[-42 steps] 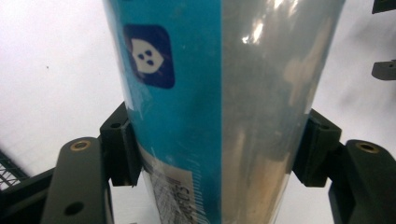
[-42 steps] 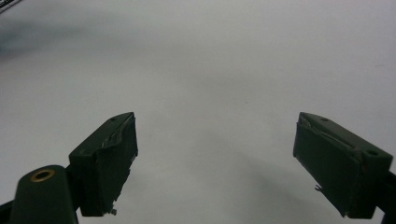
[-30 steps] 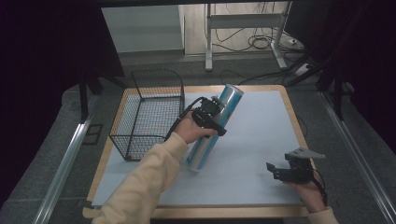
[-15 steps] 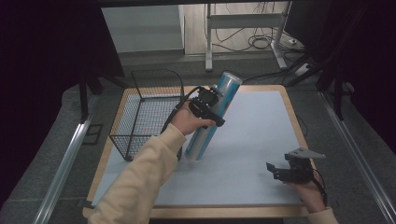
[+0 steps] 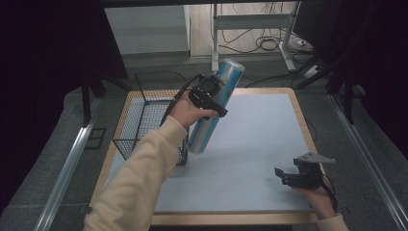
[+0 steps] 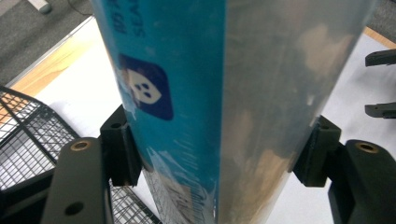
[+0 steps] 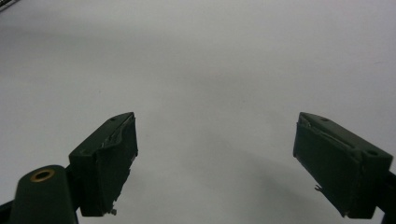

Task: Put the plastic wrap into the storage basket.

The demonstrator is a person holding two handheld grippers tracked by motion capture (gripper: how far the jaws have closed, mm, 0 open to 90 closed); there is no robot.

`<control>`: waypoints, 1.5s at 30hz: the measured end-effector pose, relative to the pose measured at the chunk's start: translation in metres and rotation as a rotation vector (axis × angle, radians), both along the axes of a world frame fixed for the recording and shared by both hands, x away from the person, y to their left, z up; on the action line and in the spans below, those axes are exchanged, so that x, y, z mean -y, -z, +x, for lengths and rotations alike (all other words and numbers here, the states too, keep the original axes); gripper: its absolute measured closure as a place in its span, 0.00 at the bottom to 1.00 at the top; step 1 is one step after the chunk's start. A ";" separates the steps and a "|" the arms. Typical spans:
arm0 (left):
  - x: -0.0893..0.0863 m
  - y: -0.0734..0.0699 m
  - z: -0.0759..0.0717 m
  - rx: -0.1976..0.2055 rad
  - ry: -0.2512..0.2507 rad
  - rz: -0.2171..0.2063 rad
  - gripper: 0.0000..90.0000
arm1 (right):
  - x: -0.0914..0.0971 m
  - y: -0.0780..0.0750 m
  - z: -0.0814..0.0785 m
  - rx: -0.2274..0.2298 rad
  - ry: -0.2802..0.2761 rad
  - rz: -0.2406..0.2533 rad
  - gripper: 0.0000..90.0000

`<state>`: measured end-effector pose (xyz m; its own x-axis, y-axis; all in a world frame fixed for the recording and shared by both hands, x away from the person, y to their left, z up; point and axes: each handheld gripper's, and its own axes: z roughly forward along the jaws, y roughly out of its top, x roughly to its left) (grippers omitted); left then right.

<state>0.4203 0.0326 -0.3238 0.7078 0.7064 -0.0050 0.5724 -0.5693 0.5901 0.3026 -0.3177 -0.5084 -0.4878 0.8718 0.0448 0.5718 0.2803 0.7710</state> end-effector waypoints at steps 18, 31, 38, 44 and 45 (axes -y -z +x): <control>-0.029 -0.028 0.012 0.044 -0.072 -0.018 0.36 | 0.000 0.001 0.001 -0.005 0.000 -0.002 0.15; -0.057 -0.045 0.014 0.067 -0.132 -0.017 0.36 | 0.000 0.001 0.001 -0.005 0.004 -0.001 0.15; -0.069 -0.047 0.016 0.074 -0.164 -0.026 0.36 | 0.000 0.002 0.001 -0.008 0.005 -0.005 0.15; -0.080 -0.048 0.016 0.089 -0.196 -0.021 0.36 | 0.000 0.002 0.002 -0.006 0.008 -0.006 0.15; -0.082 -0.047 0.015 0.087 -0.198 -0.021 0.36 | 0.000 0.002 0.002 -0.006 0.009 -0.005 0.15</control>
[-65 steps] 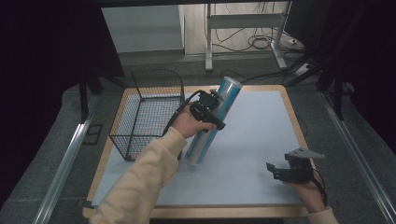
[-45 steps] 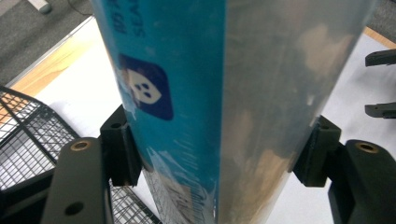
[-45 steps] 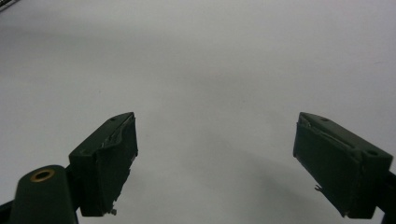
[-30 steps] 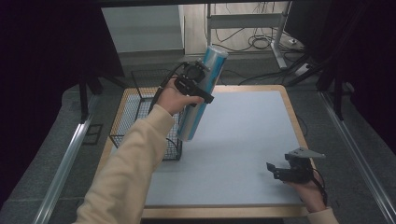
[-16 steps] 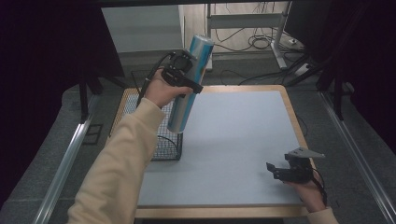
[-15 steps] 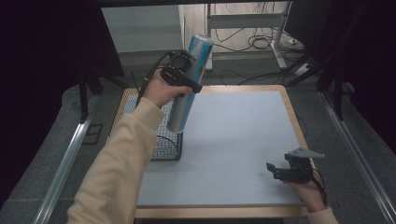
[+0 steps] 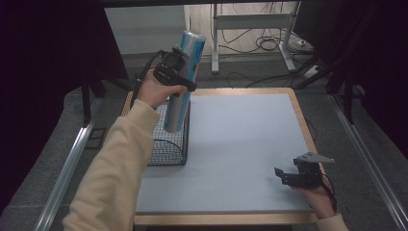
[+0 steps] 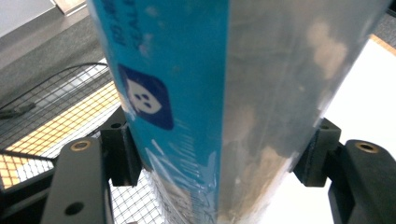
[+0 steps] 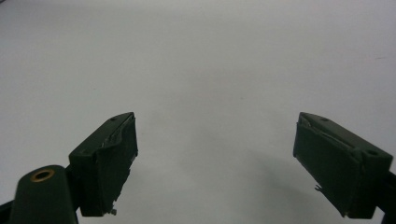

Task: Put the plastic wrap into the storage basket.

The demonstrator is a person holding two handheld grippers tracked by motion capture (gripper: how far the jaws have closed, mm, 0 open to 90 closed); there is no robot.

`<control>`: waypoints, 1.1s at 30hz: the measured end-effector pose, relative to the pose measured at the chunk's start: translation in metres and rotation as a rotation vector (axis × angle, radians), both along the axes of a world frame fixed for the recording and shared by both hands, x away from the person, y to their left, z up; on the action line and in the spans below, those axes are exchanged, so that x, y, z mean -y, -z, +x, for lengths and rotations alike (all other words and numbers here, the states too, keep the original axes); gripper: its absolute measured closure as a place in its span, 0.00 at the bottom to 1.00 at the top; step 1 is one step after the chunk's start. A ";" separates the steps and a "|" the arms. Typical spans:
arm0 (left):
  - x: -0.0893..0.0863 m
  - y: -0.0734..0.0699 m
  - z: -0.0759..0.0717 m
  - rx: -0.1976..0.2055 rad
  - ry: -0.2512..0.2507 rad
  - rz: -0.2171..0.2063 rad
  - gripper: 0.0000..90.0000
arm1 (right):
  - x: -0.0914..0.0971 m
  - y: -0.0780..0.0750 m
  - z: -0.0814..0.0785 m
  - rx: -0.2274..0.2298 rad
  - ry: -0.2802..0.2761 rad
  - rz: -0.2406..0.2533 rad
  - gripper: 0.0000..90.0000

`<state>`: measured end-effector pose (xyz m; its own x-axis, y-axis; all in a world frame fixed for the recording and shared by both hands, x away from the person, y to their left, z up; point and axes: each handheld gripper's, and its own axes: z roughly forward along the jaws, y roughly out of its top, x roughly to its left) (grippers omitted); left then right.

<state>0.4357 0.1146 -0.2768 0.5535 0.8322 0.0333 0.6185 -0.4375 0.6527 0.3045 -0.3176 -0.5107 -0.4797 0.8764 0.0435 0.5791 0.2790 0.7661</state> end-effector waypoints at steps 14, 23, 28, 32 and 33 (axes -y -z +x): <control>-0.025 0.004 0.001 -0.001 -0.044 -0.001 0.36 | -0.001 0.001 0.000 -0.006 0.000 -0.001 0.15; -0.036 0.018 0.007 -0.020 -0.074 -0.001 0.36 | -0.001 0.001 0.000 -0.009 0.000 -0.002 0.15; -0.040 0.029 0.013 -0.030 -0.092 0.011 0.36 | -0.001 0.001 0.000 -0.009 0.000 -0.003 0.15; -0.043 0.040 0.018 -0.050 -0.104 0.015 0.36 | -0.001 0.002 0.001 -0.011 0.000 -0.003 0.15; -0.043 0.043 0.019 -0.054 -0.106 0.019 0.36 | -0.001 0.001 0.001 -0.011 0.000 -0.002 0.15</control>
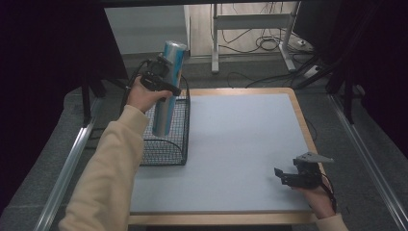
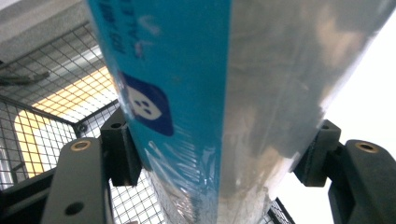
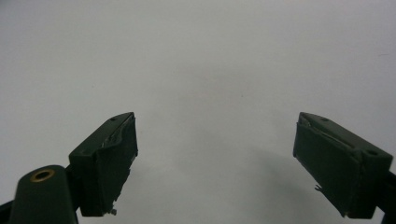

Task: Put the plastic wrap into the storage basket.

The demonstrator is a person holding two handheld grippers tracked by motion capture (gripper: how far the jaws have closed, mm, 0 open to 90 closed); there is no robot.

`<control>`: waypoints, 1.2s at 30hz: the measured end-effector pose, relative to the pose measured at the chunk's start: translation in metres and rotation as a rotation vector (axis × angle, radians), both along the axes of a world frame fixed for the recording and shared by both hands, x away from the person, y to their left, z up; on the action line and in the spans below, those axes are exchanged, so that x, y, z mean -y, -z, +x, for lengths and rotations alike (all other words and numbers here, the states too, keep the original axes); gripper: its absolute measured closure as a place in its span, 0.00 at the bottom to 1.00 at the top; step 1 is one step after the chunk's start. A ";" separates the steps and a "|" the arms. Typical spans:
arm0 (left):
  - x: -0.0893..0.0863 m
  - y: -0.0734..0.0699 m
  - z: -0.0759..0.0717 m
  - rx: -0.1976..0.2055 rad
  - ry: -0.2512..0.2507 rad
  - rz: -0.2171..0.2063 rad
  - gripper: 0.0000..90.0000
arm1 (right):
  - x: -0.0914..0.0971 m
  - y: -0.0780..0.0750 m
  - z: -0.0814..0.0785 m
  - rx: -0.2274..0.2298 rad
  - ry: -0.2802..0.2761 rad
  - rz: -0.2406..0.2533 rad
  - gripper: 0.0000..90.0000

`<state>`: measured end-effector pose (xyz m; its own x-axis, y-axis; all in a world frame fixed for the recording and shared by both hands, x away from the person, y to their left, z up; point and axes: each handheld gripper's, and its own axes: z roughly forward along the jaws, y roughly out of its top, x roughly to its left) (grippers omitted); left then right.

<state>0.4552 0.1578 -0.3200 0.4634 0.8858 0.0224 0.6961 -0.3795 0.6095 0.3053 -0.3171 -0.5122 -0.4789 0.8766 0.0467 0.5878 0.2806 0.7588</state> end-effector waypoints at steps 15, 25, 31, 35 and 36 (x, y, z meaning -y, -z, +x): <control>-0.002 0.041 0.023 -0.057 -0.029 0.025 0.36 | 0.001 0.001 0.001 -0.004 -0.001 -0.003 0.15; 0.001 0.063 0.037 -0.106 -0.045 0.053 0.36 | 0.000 0.002 0.001 -0.009 -0.003 -0.003 0.15; 0.008 0.068 0.047 -0.119 -0.048 0.074 0.36 | 0.001 0.001 0.001 -0.005 0.004 0.002 0.15; 0.014 0.071 0.056 -0.134 -0.054 0.086 0.35 | 0.001 0.000 0.000 -0.001 0.002 0.002 0.15; 0.015 0.072 0.058 -0.138 -0.057 0.086 0.35 | 0.001 0.000 0.000 -0.001 0.002 0.002 0.15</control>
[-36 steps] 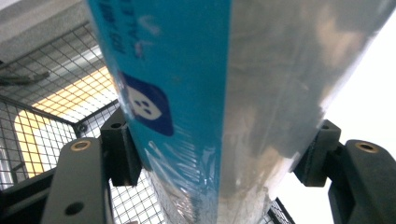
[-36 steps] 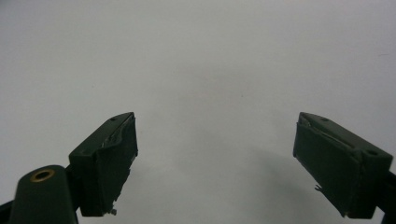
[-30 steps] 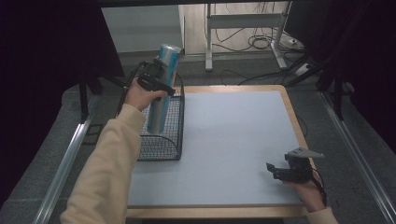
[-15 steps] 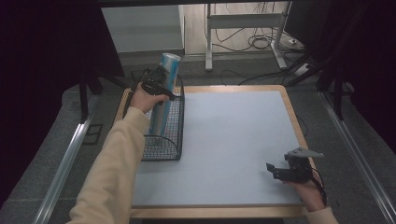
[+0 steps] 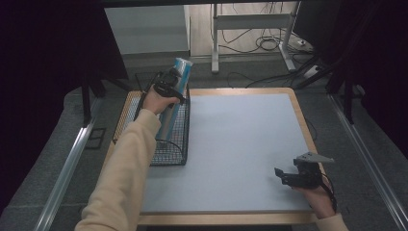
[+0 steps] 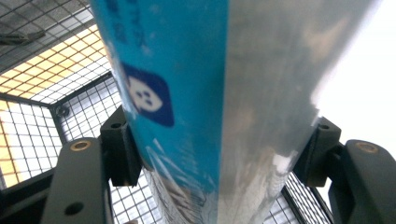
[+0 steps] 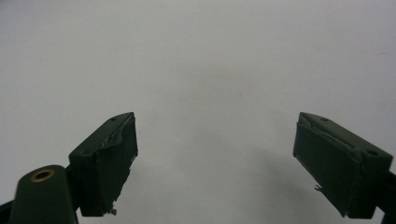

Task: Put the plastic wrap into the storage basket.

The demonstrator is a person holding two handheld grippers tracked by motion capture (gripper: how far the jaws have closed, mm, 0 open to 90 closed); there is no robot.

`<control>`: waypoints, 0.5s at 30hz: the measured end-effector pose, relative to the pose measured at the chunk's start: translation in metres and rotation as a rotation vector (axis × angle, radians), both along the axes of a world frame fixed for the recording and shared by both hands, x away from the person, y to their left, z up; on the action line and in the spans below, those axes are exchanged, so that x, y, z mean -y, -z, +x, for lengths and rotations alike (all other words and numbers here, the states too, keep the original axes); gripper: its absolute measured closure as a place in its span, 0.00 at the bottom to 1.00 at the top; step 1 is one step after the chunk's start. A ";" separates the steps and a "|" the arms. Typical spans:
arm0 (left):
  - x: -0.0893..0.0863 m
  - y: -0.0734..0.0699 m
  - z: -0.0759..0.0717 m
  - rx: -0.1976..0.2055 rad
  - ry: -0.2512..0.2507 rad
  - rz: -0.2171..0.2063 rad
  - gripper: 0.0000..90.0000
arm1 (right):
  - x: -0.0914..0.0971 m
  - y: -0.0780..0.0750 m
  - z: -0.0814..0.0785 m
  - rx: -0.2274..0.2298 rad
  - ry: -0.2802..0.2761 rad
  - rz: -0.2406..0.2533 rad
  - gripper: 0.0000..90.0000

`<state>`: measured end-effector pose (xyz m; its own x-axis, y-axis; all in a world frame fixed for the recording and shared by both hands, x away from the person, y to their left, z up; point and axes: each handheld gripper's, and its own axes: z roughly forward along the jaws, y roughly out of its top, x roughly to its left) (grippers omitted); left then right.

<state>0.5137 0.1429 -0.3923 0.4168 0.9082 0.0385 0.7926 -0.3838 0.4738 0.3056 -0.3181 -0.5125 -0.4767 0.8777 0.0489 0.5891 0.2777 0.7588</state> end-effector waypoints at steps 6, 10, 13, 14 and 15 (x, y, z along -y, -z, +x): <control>0.006 0.007 0.017 -0.027 -0.012 0.011 0.35 | 0.000 -0.001 0.000 0.004 0.001 0.005 0.15; 0.009 0.012 0.028 -0.051 -0.023 0.016 0.35 | 0.001 -0.001 0.000 0.006 -0.001 0.007 0.15; 0.008 0.016 0.034 -0.066 -0.031 0.006 0.35 | 0.001 -0.001 -0.001 0.006 -0.001 0.008 0.15; 0.008 0.016 0.036 -0.070 -0.033 0.003 0.35 | 0.001 -0.001 -0.001 0.007 -0.001 0.009 0.15; 0.008 0.017 0.037 -0.075 -0.031 0.004 0.35 | 0.001 -0.001 -0.001 0.007 0.000 0.010 0.15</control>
<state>0.5509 0.1350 -0.4096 0.3904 0.9206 0.0116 0.8372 -0.3602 0.4115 0.3042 -0.3191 -0.5113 -0.4768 0.8773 0.0542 0.5842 0.2702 0.7653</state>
